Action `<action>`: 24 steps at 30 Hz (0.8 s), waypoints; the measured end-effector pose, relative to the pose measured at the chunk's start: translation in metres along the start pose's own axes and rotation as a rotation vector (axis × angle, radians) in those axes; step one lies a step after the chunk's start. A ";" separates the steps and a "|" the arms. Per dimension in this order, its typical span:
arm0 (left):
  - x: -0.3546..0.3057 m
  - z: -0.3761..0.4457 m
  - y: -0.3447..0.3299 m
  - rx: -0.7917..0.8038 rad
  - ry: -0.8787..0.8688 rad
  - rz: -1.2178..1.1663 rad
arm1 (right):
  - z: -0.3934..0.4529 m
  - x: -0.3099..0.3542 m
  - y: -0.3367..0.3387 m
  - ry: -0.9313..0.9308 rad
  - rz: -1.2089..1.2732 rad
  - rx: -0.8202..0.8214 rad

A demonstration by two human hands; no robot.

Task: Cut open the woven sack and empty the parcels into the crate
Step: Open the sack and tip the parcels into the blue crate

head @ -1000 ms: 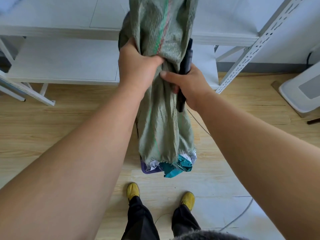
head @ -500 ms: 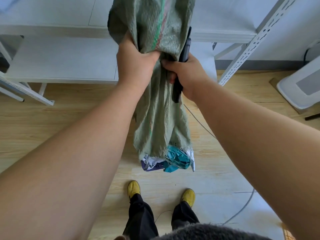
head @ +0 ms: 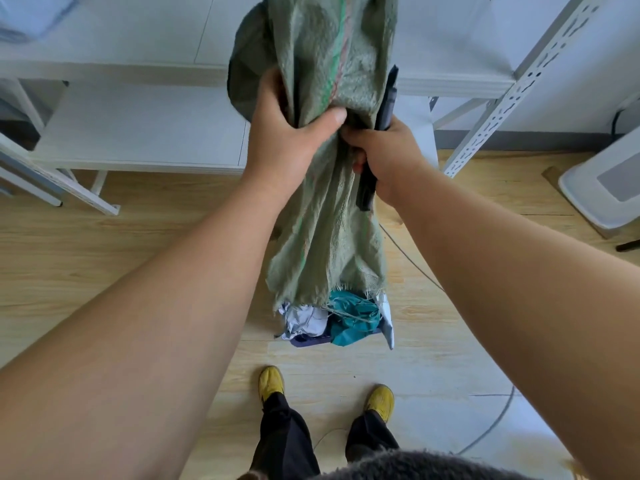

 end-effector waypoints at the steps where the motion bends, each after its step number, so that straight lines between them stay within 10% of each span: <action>1: 0.008 -0.006 0.002 0.034 0.024 0.014 | 0.000 -0.002 0.002 -0.006 -0.027 -0.013; 7: 0.072 -0.036 0.007 0.322 0.157 0.324 | 0.000 -0.001 0.005 -0.059 -0.066 -0.013; 11: 0.074 -0.040 -0.002 -0.031 0.049 0.333 | -0.003 0.007 0.001 -0.124 -0.023 -0.009; 16: 0.080 -0.048 -0.014 0.211 0.261 0.290 | -0.006 0.016 0.003 -0.152 -0.076 0.041; 24: 0.058 -0.012 -0.025 -0.108 0.261 0.138 | -0.003 0.033 0.002 -0.012 0.116 0.085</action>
Point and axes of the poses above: each hand's wrist, its own z-axis towards the middle knuckle, its own y-axis out of the back of the hand, x = y × z, the point moved 1 cm from there along z, towards the middle knuckle, and after that the axes turned 11 degrees about -x, right-handed, at the moved point
